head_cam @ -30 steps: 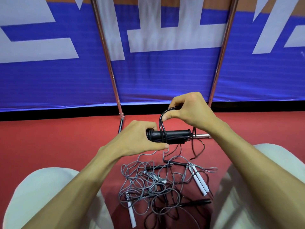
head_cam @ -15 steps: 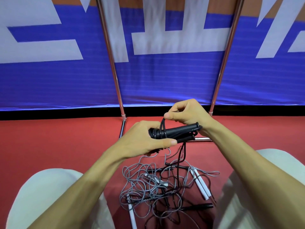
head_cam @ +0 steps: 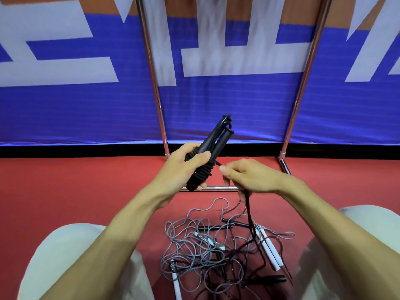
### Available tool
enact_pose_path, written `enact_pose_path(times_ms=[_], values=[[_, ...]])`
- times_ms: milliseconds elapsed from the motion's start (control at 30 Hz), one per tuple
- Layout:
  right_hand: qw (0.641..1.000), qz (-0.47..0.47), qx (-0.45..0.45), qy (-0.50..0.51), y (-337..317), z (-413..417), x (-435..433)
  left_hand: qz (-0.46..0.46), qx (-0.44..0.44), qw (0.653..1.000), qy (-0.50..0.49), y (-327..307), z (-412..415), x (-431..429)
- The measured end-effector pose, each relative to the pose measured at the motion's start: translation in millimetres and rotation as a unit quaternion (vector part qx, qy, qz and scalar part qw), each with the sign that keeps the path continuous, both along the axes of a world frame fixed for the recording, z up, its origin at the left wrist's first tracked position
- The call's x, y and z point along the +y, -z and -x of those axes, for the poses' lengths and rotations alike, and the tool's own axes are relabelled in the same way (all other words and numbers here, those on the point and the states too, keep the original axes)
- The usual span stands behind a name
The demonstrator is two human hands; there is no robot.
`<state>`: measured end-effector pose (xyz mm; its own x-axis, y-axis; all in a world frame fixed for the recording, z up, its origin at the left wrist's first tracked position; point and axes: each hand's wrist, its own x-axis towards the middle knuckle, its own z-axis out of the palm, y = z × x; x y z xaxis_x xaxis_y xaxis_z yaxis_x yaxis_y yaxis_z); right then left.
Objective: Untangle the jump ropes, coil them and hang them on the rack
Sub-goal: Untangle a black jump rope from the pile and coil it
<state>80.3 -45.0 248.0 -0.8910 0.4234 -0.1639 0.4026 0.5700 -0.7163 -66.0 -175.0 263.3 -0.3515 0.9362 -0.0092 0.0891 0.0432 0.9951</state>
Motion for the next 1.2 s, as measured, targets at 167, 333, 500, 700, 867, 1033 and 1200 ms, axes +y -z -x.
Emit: enact_pose_path(times_ms=[167,333,500,700,867,1033,1200], values=[[0.981,-0.137,-0.120,-0.069,-0.4,-7.0,5.2,0.043,0.071,0.994,-0.065,6.3,12.4,3.0],[0.964,-0.224,-0.103,-0.097,-14.2,-12.4,-5.1,0.082,0.250,0.959,-0.100,10.5,23.1,2.7],[0.900,-0.413,0.027,-0.136,-22.3,-10.3,-14.7,0.139,0.361,0.921,-0.040,16.1,21.9,5.0],[0.872,-0.442,0.194,-0.079,-24.4,-8.1,-11.2,0.159,0.421,0.887,0.105,17.1,9.3,4.8],[0.921,-0.336,0.188,0.063,-26.4,-7.8,-7.8,0.159,0.380,0.904,0.118,15.4,-0.2,2.6],[0.980,-0.118,0.120,0.106,-28.4,-3.5,-4.7,0.146,0.348,0.914,0.148,16.1,-12.4,1.0],[0.972,0.189,0.121,0.070,-28.6,-13.7,12.1,0.134,0.226,0.941,0.211,9.7,-18.0,-3.5]])
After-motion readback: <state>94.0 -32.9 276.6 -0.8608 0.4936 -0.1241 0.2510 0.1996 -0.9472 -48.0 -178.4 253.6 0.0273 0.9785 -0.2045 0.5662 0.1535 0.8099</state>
